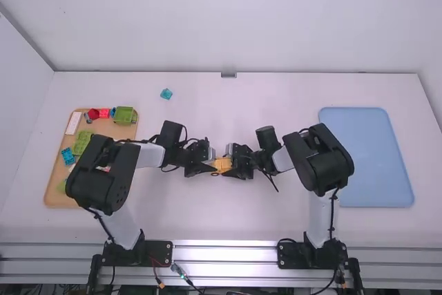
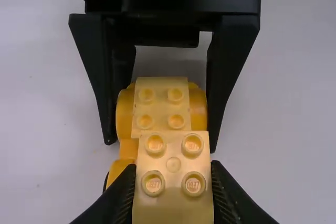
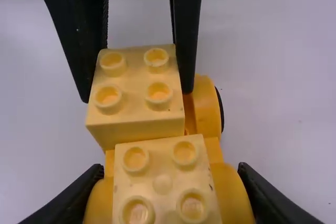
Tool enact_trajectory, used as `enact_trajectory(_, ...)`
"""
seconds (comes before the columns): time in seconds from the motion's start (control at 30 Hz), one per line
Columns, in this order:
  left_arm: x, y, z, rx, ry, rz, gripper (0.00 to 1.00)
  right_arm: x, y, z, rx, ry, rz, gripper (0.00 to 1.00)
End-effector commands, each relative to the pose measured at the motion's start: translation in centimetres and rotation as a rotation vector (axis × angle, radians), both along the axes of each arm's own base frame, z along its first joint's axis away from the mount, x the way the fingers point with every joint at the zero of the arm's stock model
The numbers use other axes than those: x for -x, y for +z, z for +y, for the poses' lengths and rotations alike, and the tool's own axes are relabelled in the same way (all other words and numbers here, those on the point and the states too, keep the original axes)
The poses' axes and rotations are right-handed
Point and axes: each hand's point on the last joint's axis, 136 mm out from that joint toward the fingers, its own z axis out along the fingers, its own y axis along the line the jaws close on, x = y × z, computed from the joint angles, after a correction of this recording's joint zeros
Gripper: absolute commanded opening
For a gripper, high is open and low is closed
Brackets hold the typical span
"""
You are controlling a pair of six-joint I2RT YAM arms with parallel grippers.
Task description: Assemble lego blocks to make yellow taxi
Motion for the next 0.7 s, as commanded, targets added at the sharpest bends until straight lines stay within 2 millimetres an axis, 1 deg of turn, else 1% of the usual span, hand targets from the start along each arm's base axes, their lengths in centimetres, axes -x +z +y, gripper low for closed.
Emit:
enact_trajectory(0.0,-0.47,-0.33,0.22,-0.054,0.016,-0.022,0.02,0.2,-0.26,0.28,0.0,0.02,-0.001,0.33)
enact_trajectory(0.07,-0.39,-0.36,0.2,-0.055,0.014,-0.019,0.04,0.21,-0.26,0.31,0.0,0.019,0.001,0.34)
enact_trajectory(0.13,-0.44,-0.37,0.27,-0.055,0.017,-0.018,0.12,0.14,-0.28,0.26,0.002,0.016,0.0,0.34)
enact_trajectory(0.17,-0.44,-0.37,0.27,-0.055,0.017,-0.018,0.12,0.14,-0.28,0.26,0.002,0.016,0.0,0.34)
enact_trajectory(0.2,-0.41,-0.38,0.29,-0.055,0.018,-0.016,0.16,0.08,-0.27,0.18,0.001,0.014,0.001,0.34)
enact_trajectory(0.23,-0.36,-0.38,0.27,-0.055,0.016,-0.014,0.29,0.08,-0.25,0.17,-0.001,0.014,0.001,0.34)
enact_trajectory(0.27,-0.37,-0.39,0.28,-0.055,0.017,-0.014,0.33,0.08,-0.27,0.18,0.0,0.014,0.001,0.34)
enact_trajectory(0.6,-0.47,-0.47,0.44,-0.06,0.023,-0.016,0.32,0.24,-0.26,0.34,0.0,0.021,0.0,0.34)
enact_trajectory(0.67,-0.54,-0.63,0.54,-0.073,0.027,-0.018,0.3,0.22,-0.25,0.33,0.0,0.021,-0.002,0.34)
